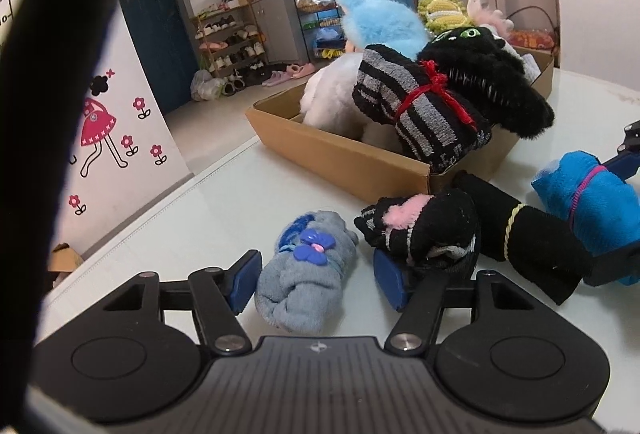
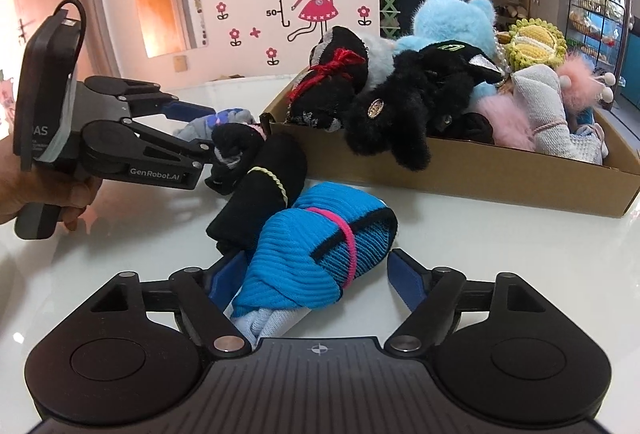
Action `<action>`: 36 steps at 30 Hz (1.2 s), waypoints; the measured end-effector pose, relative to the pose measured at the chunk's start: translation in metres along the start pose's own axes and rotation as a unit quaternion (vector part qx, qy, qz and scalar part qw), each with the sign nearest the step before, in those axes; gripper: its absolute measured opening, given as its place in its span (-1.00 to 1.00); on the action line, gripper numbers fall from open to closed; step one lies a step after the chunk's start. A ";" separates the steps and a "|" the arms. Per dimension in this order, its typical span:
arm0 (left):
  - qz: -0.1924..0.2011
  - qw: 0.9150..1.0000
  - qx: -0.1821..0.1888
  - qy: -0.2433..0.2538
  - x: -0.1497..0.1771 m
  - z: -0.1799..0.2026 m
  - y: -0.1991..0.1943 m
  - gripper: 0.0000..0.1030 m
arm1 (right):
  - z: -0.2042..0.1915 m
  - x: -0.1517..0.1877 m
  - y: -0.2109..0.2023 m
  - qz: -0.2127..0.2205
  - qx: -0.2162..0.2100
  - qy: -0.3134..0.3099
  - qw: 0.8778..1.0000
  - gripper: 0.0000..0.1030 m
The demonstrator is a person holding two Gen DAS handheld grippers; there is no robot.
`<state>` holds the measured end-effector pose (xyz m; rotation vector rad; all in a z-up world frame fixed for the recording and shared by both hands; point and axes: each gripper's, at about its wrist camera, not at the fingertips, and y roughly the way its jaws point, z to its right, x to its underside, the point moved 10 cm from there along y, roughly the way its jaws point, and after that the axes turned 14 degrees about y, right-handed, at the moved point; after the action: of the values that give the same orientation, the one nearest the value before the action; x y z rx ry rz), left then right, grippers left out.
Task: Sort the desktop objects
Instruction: 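Grasp the grey flower sock with the left gripper while the right grasps the blue pink-banded sock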
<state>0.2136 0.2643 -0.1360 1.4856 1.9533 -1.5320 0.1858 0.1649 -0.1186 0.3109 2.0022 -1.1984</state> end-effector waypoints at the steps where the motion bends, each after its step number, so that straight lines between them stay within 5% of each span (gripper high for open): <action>1: 0.000 1.000 0.000 -0.002 0.000 -0.001 0.000 0.15 | -0.001 0.000 0.000 0.001 0.001 -0.001 1.000 0.61; 3: -0.005 1.000 -0.009 -0.008 0.001 -0.004 0.002 0.45 | -0.001 -0.002 0.002 0.001 0.003 -0.003 1.000 0.63; 4: -0.015 1.000 -0.018 -0.014 0.003 -0.007 0.004 0.91 | -0.001 -0.002 0.003 0.002 0.004 -0.004 1.000 0.64; 6: -0.021 0.999 -0.009 -0.025 0.004 -0.008 0.006 0.98 | -0.002 -0.001 0.003 0.003 0.006 -0.008 1.000 0.65; 13: -0.010 1.000 -0.006 -0.011 0.001 -0.002 0.003 0.78 | -0.002 -0.001 0.004 0.009 0.008 -0.015 1.000 0.60; 19: -0.009 1.000 0.004 -0.013 -0.004 0.006 0.001 -0.33 | -0.002 -0.001 0.003 0.012 0.003 -0.022 1.000 0.40; 28: -0.010 1.000 -0.011 -0.013 -0.001 0.010 -0.004 -0.33 | -0.002 -0.001 -0.001 0.015 -0.007 -0.034 0.999 0.18; 33: -0.012 1.000 -0.014 -0.010 -0.003 0.010 -0.003 -0.31 | -0.001 -0.001 0.001 0.017 0.010 -0.043 0.999 0.58; 36: -0.012 1.000 -0.014 -0.010 -0.003 0.010 -0.003 -0.31 | 0.002 -0.002 0.002 0.015 0.013 -0.035 0.999 0.55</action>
<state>0.2090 0.2548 -0.1360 1.4350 1.9787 -1.5181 0.1895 0.1647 -0.1186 0.3072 1.9178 -1.2009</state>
